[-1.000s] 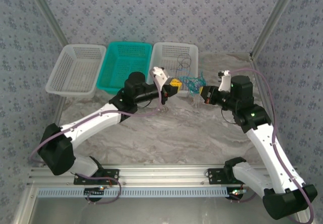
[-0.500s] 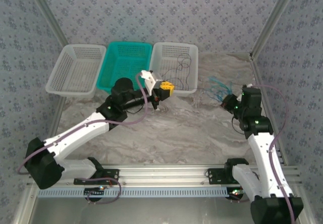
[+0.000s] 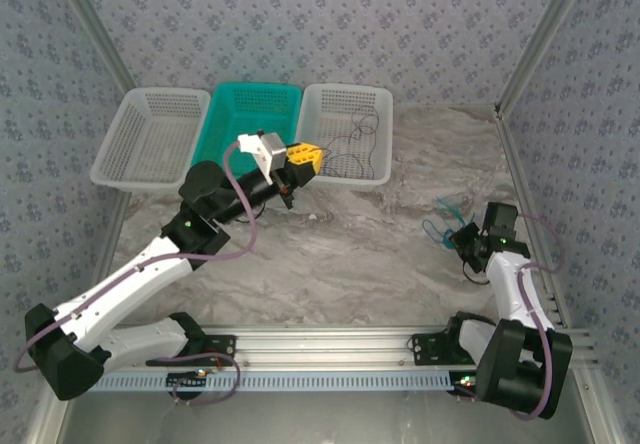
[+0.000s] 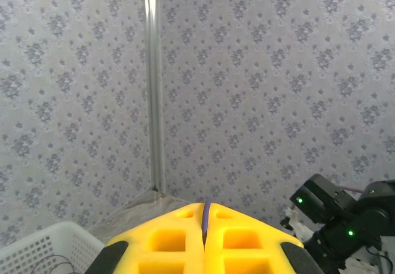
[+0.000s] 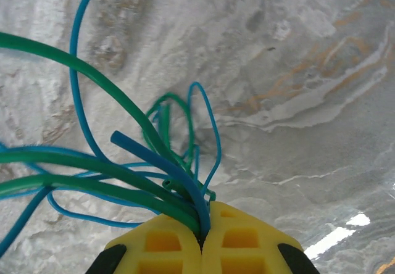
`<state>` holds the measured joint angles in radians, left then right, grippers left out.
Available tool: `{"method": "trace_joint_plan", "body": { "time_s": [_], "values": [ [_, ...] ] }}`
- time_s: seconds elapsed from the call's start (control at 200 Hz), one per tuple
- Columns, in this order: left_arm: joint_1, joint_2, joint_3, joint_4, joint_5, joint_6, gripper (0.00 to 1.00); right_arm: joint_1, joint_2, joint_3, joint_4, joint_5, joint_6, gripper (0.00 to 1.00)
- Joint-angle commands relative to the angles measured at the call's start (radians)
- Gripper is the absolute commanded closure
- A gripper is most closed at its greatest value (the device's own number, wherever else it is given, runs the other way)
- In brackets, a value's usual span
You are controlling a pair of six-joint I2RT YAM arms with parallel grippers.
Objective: Untangle the cables
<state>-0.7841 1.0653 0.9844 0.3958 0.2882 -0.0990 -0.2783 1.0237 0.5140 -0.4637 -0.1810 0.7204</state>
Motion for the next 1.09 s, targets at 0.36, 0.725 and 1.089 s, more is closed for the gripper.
{"method": "trace_joint_plan", "body": {
  "time_s": [0.36,0.725,1.089],
  "values": [
    [0.082,0.083,0.237,-0.059,-0.068,0.021,1.00,-0.031,-0.023,-0.016,0.026,-0.072,0.048,1.00],
    [0.179,0.483,0.657,-0.045,0.016,0.006,1.00,-0.032,-0.115,-0.017,-0.028,-0.083,0.073,1.00],
    [0.250,0.851,0.896,-0.123,0.036,-0.045,1.00,-0.033,-0.204,-0.030,-0.076,-0.076,0.081,1.00]
  ]
}}
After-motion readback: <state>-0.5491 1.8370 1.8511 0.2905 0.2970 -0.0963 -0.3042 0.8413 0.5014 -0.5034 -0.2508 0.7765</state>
